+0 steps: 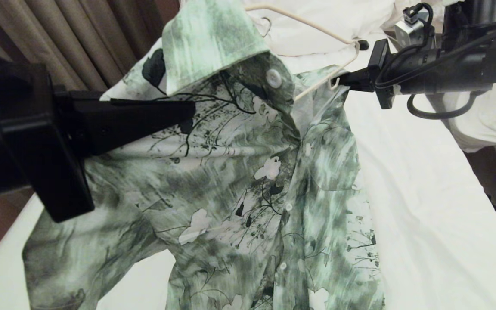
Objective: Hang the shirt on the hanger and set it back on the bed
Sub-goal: Hook the other side of the shirt onto the hanger
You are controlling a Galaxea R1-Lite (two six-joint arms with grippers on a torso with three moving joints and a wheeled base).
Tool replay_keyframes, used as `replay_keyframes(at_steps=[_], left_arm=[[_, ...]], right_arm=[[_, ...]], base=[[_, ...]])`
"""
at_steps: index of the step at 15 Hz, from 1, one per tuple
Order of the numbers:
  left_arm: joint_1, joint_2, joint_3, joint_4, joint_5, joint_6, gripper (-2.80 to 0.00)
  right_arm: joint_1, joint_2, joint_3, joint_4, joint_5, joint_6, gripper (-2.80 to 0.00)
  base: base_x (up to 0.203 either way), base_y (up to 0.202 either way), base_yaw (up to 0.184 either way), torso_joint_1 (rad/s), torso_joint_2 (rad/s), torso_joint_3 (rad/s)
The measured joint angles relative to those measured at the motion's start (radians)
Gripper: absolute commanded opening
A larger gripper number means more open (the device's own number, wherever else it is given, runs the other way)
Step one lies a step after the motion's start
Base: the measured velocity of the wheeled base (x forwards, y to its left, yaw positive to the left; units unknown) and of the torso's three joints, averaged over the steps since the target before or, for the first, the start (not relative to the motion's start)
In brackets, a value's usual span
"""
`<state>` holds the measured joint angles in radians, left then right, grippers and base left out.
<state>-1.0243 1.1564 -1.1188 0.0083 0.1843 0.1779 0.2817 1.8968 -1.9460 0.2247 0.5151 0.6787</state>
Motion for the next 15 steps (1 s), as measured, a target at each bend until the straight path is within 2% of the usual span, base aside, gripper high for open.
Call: replay_keyframes(at_steps=[5, 10, 15], left_arm=[[-0.002, 0.011, 0.047, -0.001, 0.0, -0.029, -2.8], [0.001, 0.019, 0.061, -0.007, 0.031, -0.025, -2.8], [0.015, 0.02, 0.045, -0.001, 0.034, -0.01, -2.8]], right_arm=[[-0.002, -0.005, -0.002, 0.0, -0.01, -0.001, -2.8], [0.0, -0.019, -0.001, 0.013, -0.011, -0.001, -2.8], [0.002, -0.048, 0.0, 0.063, -0.011, -0.001, -2.8]], base=[[0.0, 0.0, 0.0, 0.0, 0.0, 0.0], [0.0, 0.0, 0.0, 0.0, 0.0, 0.0], [0.0, 0.0, 0.0, 0.0, 0.0, 0.0]])
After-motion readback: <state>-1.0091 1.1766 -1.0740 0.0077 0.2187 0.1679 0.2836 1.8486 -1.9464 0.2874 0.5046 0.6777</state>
